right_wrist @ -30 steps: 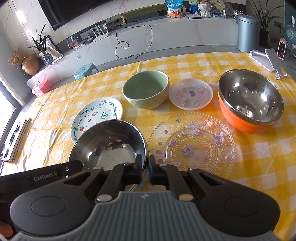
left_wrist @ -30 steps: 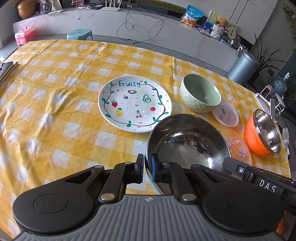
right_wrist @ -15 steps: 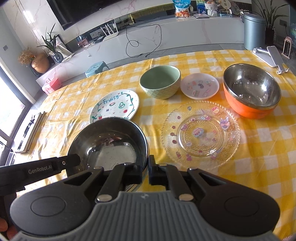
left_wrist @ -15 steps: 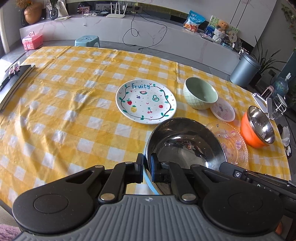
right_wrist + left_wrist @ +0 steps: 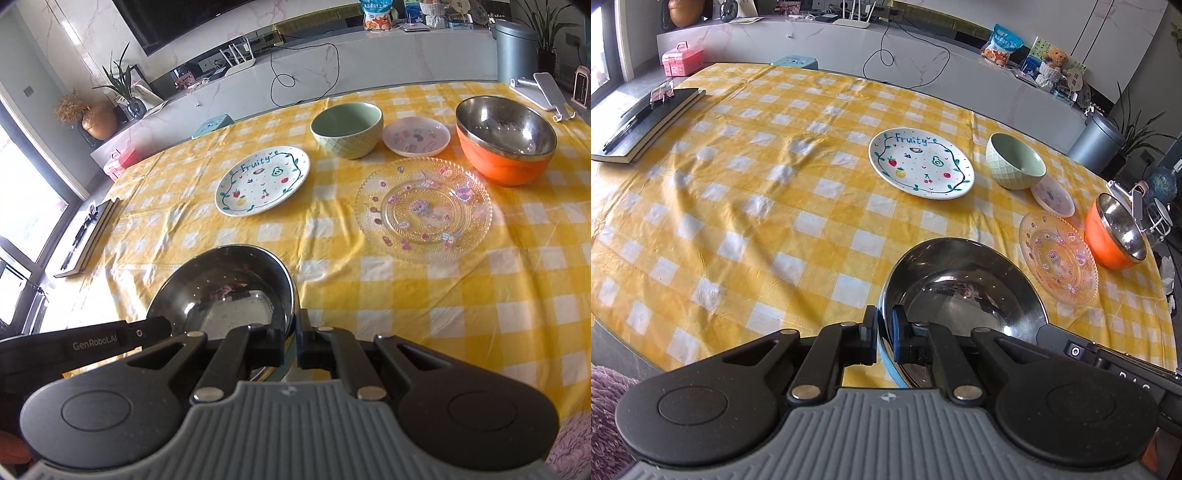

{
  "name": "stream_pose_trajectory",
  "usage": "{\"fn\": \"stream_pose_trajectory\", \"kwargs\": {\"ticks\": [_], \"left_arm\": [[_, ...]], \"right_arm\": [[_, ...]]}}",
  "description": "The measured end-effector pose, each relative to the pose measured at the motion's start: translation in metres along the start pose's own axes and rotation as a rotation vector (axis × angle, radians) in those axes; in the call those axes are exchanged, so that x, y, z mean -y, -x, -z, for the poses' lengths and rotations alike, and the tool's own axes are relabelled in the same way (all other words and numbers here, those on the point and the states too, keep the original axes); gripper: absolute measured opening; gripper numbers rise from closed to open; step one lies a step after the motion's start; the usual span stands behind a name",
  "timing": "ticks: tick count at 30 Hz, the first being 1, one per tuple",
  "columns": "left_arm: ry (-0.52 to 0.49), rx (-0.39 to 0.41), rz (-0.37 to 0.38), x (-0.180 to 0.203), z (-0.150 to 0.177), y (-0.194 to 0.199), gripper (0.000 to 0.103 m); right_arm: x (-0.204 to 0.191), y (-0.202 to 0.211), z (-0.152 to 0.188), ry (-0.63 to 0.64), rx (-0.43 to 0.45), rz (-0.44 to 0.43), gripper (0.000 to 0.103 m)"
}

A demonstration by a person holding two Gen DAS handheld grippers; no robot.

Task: Organize plates and bowls
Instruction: 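Lift the blue steel bowl with both grippers and carry it over the orange bowl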

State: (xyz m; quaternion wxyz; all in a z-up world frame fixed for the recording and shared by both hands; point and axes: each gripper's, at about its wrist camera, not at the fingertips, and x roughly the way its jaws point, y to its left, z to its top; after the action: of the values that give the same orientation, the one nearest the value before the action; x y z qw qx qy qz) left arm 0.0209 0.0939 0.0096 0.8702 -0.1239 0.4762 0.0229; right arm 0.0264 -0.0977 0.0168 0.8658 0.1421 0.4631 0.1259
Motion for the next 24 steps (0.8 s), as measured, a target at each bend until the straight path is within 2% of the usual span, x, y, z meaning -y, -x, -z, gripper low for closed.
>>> {"fn": "stream_pose_trajectory", "kwargs": {"ticks": [18,24], "left_arm": [[-0.035,-0.016,-0.032,0.001,0.008,-0.011,0.009],[-0.050,0.032,-0.059,0.003,0.004,0.002,0.030]], "right_arm": [[0.002,-0.005,0.003,0.011,-0.030,-0.006,0.003],[0.005,0.000,0.001,-0.001,-0.009,-0.010,0.008]]}}
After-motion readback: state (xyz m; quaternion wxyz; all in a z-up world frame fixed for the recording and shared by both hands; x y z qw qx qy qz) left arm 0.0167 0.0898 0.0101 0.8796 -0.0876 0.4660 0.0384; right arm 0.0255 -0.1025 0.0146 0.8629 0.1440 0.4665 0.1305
